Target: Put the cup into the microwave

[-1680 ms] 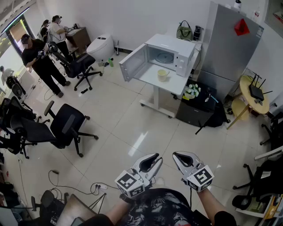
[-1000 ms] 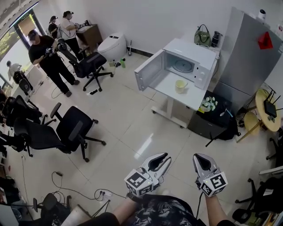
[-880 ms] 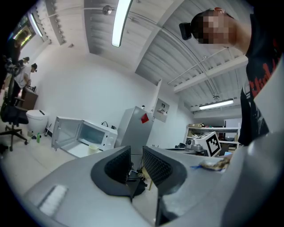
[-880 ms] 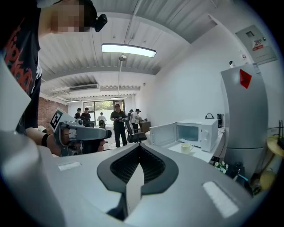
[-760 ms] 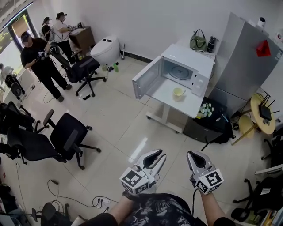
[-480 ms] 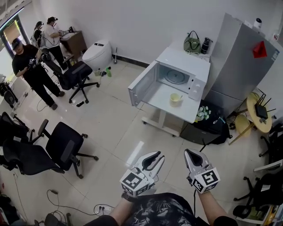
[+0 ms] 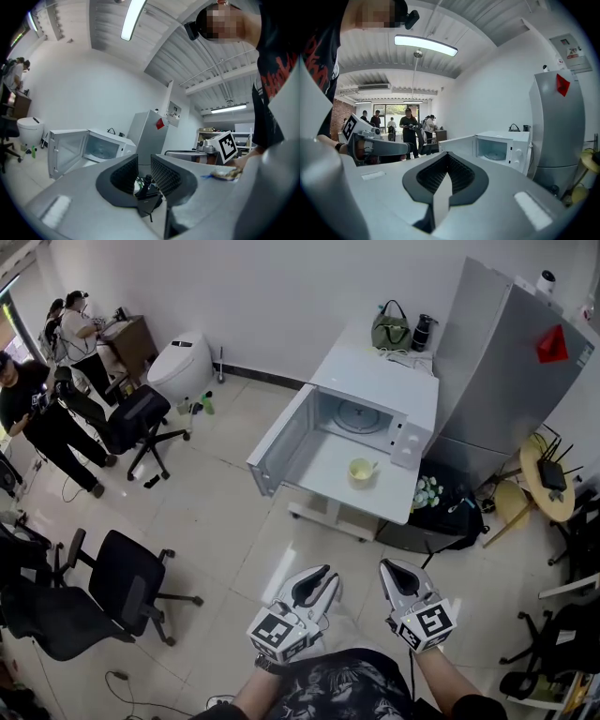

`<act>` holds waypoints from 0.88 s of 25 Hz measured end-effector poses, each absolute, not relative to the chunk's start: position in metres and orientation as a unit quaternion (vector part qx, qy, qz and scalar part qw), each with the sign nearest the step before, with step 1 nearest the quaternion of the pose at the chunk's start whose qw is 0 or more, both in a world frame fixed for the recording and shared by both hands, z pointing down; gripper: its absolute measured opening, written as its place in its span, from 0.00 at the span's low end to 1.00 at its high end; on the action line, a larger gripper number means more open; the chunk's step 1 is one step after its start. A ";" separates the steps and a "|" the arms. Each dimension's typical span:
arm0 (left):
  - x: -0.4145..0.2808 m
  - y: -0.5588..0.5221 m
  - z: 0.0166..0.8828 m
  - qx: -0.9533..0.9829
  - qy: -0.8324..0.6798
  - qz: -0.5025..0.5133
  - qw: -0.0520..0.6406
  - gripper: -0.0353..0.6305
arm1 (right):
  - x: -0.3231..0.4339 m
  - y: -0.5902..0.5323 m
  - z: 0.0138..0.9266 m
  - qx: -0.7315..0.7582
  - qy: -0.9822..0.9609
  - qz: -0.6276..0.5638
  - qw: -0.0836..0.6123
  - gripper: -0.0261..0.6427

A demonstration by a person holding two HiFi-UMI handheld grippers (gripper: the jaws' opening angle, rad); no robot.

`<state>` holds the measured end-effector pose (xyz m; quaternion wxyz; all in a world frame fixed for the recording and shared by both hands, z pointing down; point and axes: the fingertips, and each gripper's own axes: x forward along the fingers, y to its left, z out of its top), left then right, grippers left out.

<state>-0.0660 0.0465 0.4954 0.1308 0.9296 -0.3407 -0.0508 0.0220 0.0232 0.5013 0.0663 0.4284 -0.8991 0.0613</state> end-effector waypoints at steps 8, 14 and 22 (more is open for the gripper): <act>-0.046 -0.100 0.512 0.935 -0.338 0.004 0.105 0.18 | 0.021 -0.118 0.494 0.413 -0.909 0.030 0.051 0.07; -0.039 -0.175 0.505 0.938 -0.331 0.009 0.098 0.18 | 0.033 -0.192 0.506 0.424 -0.903 0.039 0.055 0.17; -0.048 -0.227 0.496 0.951 -0.292 -0.012 0.095 0.17 | 0.033 -0.258 0.623 0.436 -0.885 0.087 0.137 0.60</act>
